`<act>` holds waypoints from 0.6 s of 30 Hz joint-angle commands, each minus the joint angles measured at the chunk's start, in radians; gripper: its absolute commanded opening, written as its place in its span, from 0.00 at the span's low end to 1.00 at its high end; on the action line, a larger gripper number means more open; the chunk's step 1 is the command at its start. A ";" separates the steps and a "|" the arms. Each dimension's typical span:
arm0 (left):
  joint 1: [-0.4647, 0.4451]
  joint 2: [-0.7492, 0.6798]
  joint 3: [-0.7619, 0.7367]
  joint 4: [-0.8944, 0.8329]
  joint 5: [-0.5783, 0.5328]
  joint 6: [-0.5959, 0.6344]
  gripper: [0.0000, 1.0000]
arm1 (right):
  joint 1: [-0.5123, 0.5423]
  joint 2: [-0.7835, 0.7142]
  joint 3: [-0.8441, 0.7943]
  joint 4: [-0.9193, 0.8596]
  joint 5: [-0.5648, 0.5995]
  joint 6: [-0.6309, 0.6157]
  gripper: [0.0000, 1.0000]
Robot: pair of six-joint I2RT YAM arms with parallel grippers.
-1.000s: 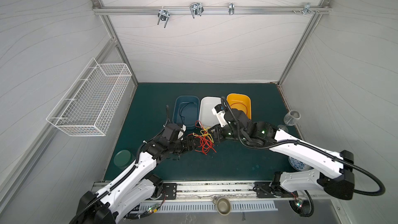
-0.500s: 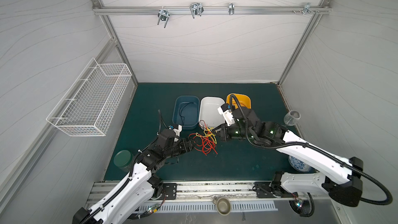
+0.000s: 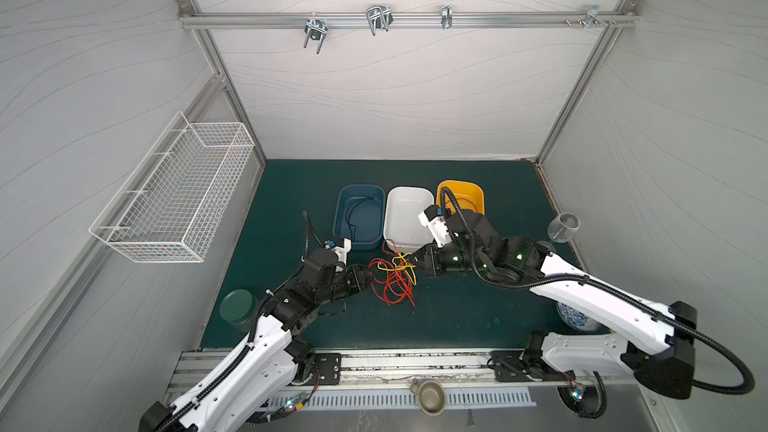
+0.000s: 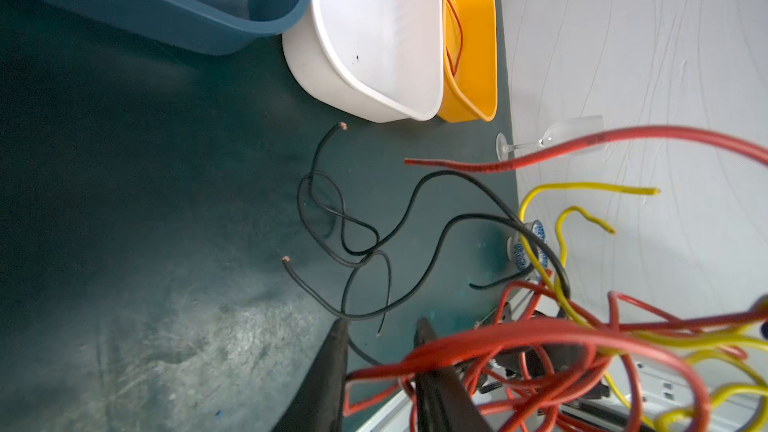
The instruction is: Untangle the cables
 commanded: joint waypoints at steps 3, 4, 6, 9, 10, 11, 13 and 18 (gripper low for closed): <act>-0.003 -0.004 0.006 0.027 0.008 0.002 0.18 | -0.008 -0.007 -0.014 0.023 0.016 0.012 0.00; -0.001 -0.005 0.006 0.027 0.009 0.005 0.17 | -0.011 -0.009 -0.017 0.022 0.018 0.012 0.00; -0.004 -0.010 0.007 0.017 0.007 0.004 0.14 | -0.018 -0.014 -0.026 0.023 0.027 0.014 0.00; -0.004 -0.012 0.013 0.000 0.008 0.002 0.09 | -0.035 -0.020 -0.042 0.015 0.051 0.021 0.00; -0.004 -0.011 0.016 -0.005 0.010 0.002 0.07 | -0.042 -0.020 -0.047 0.013 0.052 0.023 0.00; -0.004 -0.010 0.019 -0.011 0.011 0.000 0.06 | -0.053 -0.023 -0.055 0.015 0.050 0.026 0.00; -0.006 -0.009 0.023 -0.017 0.017 0.002 0.02 | -0.070 -0.023 -0.070 0.019 0.041 0.036 0.00; -0.006 -0.012 0.040 -0.036 0.026 -0.002 0.00 | -0.108 -0.027 -0.102 0.019 0.042 0.053 0.00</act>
